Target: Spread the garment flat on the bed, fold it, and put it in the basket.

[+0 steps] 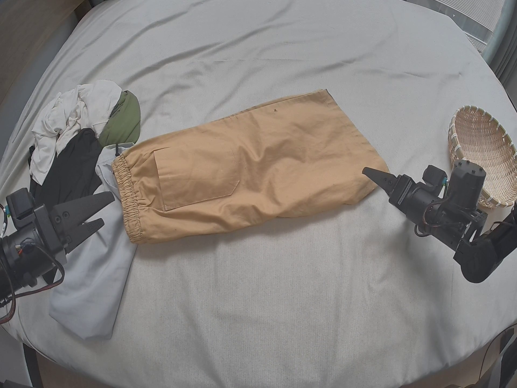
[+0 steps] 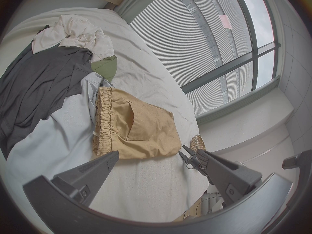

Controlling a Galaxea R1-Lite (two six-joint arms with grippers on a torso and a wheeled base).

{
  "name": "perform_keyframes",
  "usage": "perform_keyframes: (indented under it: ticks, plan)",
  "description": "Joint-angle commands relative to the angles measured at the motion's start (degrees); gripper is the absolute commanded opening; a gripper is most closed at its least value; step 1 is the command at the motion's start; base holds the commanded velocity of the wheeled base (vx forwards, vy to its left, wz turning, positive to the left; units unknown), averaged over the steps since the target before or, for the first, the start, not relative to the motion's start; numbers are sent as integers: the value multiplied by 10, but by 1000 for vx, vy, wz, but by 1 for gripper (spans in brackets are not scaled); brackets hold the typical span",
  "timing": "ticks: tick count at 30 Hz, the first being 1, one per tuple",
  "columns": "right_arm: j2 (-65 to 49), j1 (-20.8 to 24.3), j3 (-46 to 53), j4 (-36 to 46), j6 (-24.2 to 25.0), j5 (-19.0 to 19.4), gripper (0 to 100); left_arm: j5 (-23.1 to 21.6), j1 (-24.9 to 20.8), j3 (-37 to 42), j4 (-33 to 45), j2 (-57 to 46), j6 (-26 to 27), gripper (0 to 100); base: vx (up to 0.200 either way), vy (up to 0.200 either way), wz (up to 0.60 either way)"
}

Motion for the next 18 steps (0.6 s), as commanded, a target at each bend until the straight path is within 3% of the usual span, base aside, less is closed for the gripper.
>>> perform_keyframes:
  ticks: [1, 11, 18]
  plan:
    - [30, 10, -14, -9, 1, 1, 100, 0, -2, 4, -1, -1, 0, 100, 0, 0, 0]
    - [88, 39, -62, -78, 27, 0, 100, 1, -4, 3, -3, 3, 0, 100, 0, 0, 0]
    - [93, 49, -75, -84, 28, -1, 100, 4, -17, 3, -4, 12, 1, 100, 0, 0, 0]
